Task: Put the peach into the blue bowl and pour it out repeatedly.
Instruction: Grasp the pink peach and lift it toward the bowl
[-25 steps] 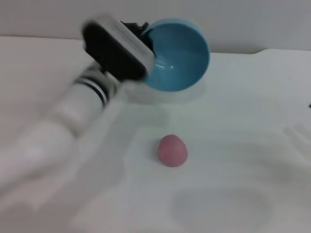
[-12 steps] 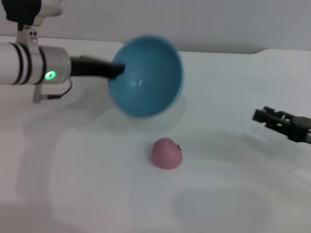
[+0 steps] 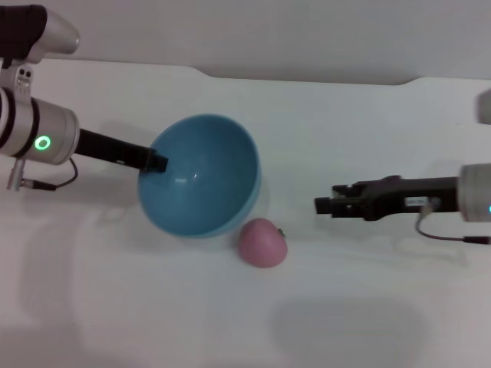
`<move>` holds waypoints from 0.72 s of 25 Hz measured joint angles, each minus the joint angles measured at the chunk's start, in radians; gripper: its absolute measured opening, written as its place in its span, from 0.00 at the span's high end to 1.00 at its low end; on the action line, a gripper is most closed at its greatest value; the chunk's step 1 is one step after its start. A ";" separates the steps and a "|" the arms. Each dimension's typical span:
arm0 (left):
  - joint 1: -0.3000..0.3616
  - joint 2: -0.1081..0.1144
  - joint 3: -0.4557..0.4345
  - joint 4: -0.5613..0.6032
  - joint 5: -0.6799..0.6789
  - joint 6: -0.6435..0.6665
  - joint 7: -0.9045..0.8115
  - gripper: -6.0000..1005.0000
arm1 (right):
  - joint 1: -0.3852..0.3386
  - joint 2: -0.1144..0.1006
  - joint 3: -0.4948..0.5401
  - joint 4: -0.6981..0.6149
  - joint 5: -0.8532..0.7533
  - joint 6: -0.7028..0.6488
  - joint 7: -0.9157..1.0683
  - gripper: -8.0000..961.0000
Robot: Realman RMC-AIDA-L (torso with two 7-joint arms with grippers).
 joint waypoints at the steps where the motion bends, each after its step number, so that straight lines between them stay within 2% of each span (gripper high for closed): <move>1: 0.003 0.002 -0.003 0.003 0.005 0.013 -0.003 1.00 | 0.020 0.001 -0.040 0.006 0.001 0.021 0.018 0.42; 4: 0.005 0.007 -0.022 0.009 0.042 0.046 -0.021 1.00 | 0.061 0.005 -0.132 0.019 0.006 0.065 0.047 0.43; 9: 0.005 -0.004 -0.066 0.021 0.107 0.068 -0.028 1.00 | 0.087 0.012 -0.268 0.021 0.066 0.101 0.051 0.43; 18: -0.002 -0.014 -0.060 0.022 0.113 0.067 -0.027 1.00 | 0.098 0.015 -0.706 0.014 0.319 0.273 0.047 0.43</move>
